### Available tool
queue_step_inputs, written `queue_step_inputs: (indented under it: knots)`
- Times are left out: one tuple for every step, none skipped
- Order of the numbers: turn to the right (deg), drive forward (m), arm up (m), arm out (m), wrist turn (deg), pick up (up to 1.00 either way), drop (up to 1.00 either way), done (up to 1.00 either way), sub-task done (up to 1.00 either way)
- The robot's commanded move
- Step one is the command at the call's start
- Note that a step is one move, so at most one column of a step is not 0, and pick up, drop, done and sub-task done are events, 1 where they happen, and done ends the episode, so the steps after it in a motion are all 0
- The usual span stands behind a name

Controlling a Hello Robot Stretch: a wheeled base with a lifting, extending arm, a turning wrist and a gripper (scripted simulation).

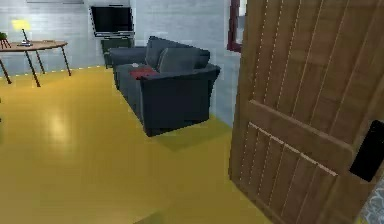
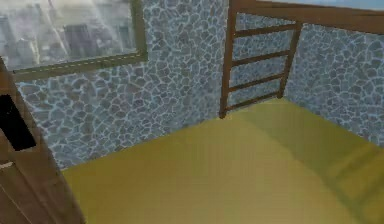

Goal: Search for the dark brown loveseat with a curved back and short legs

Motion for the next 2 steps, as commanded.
queue_step_inputs:
  knots:
    - [-27.0, 0.00, 0.00, 0.00, 0.0, 0.00, 0.00, 0.00, 0.00]
    - [0.0, 1.00, 0.00, 0.00, 0.0, 0.00, 0.00, 0.00, 0.00]
